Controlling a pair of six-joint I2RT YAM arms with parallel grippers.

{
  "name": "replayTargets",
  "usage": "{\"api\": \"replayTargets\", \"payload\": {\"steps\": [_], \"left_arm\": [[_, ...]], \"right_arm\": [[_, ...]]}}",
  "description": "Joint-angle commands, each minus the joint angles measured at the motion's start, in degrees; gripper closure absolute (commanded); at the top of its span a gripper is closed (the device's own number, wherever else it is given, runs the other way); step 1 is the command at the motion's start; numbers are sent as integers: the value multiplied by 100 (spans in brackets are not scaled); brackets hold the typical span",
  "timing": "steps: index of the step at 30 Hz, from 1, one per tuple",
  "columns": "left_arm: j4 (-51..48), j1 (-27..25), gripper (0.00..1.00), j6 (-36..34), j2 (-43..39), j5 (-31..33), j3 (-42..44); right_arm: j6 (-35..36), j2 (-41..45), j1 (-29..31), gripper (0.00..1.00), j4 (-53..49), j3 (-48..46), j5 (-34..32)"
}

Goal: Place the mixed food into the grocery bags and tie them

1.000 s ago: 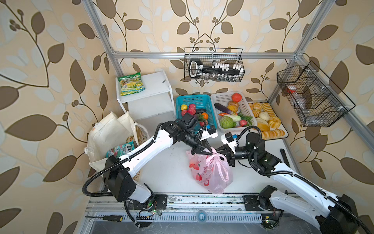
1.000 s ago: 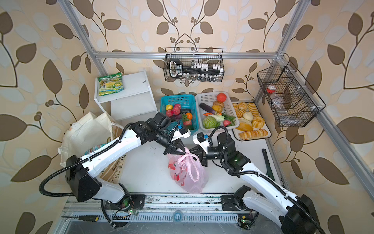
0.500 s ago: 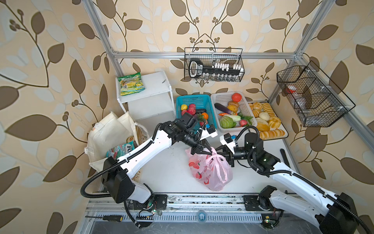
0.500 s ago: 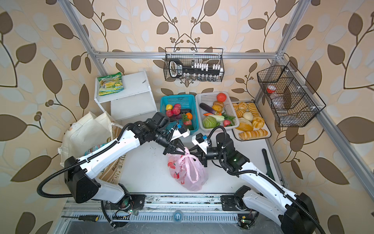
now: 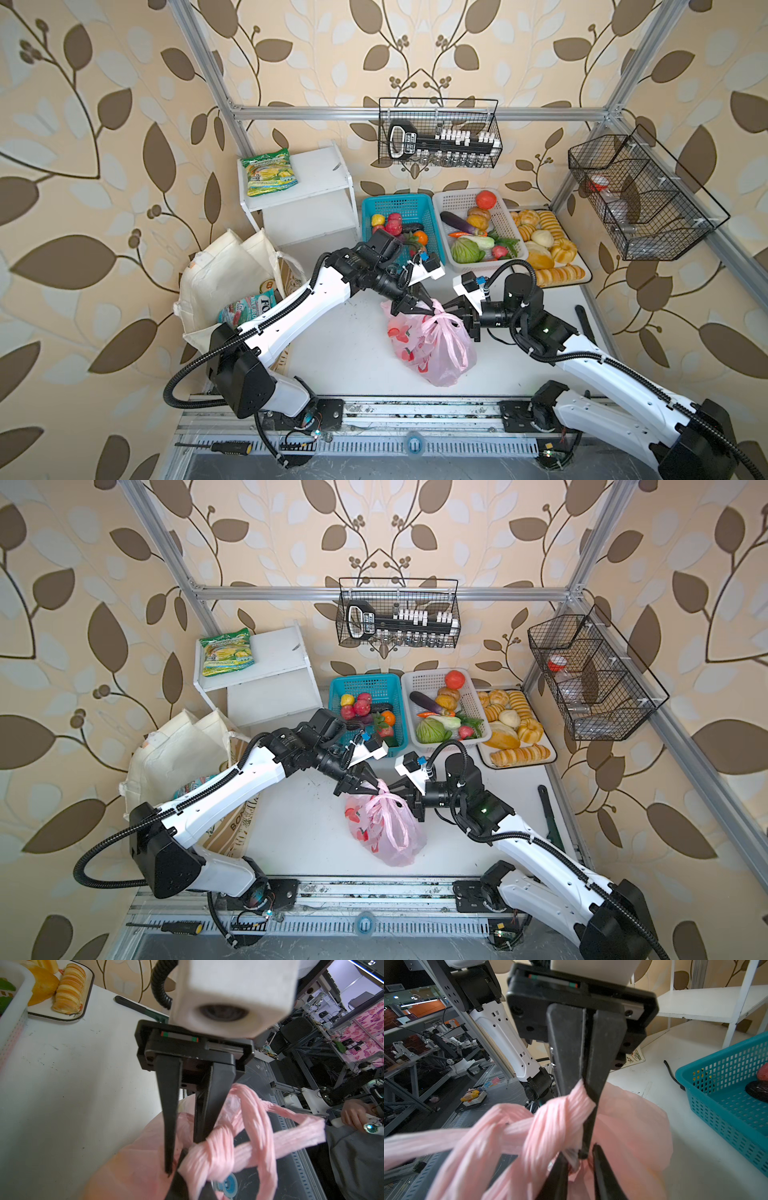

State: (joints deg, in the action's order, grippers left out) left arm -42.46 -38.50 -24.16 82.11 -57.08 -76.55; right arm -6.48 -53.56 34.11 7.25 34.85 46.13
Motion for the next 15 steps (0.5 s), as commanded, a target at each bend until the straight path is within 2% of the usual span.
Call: {"api": "replayTargets", "payload": {"steps": [1,6,10,11,15], "left_arm": [[-52,18,92,-49,-204,-91,0],[-121,25,89,-36,-160,-40,-85],[-383,27,79,-203,-142,84,-168],[-418,27,73,-202,-142,116,-176],[-452,26,67,-207,-164,104,-167]], "right_arm": [[6,159,-1,94,133,-102,-328],[14,286,3,98,9,-140,-693],[-9,364,-7,100,-4,-198,-837],[-11,377,-2,100,-8,-211,-857],[-151,411,-2,100,164,-290,-826]]}}
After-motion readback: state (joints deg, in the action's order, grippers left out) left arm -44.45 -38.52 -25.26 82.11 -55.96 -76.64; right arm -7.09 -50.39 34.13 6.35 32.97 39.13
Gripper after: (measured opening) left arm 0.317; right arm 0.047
